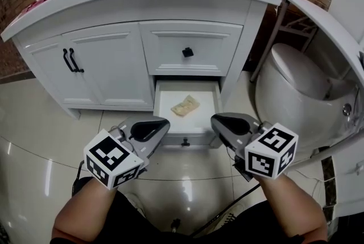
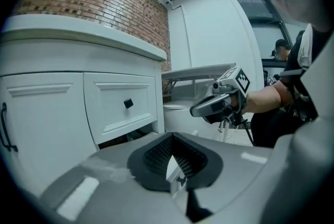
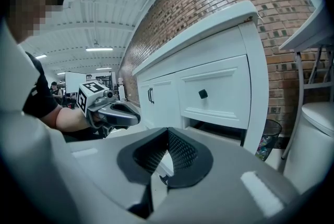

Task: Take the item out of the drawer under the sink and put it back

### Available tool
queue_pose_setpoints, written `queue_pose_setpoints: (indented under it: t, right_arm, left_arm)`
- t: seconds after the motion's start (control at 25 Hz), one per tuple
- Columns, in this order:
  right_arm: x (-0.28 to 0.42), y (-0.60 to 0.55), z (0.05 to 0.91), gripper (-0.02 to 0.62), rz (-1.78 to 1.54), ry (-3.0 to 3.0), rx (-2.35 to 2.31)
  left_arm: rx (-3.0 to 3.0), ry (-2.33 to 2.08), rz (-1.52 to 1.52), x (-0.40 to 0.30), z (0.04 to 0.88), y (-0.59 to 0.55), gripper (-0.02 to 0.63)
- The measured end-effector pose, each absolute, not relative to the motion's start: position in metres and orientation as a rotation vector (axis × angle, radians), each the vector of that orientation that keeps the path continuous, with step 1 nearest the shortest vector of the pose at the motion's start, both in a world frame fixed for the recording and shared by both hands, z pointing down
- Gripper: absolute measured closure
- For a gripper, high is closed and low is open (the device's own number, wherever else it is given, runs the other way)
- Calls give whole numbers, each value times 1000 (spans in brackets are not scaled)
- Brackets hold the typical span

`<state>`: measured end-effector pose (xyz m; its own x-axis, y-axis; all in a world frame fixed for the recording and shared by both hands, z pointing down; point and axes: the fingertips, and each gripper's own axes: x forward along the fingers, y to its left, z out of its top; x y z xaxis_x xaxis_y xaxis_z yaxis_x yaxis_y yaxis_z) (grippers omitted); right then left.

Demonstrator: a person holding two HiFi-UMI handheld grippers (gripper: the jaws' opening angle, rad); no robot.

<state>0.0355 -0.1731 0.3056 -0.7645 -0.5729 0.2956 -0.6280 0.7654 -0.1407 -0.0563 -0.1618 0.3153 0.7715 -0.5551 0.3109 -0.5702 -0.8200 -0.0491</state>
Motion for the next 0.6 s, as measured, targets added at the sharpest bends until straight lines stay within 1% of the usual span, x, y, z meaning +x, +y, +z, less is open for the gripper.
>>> queue_pose_setpoints:
  t: [0.16, 0.6]
  right_arm:
    - [35, -174, 309, 588, 342, -2716, 953]
    - [32, -170, 306, 588, 337, -2710, 957]
  left_arm:
    - [2883, -908, 421, -57, 313, -165, 600]
    - [2898, -895, 409, -54, 309, -159, 600]
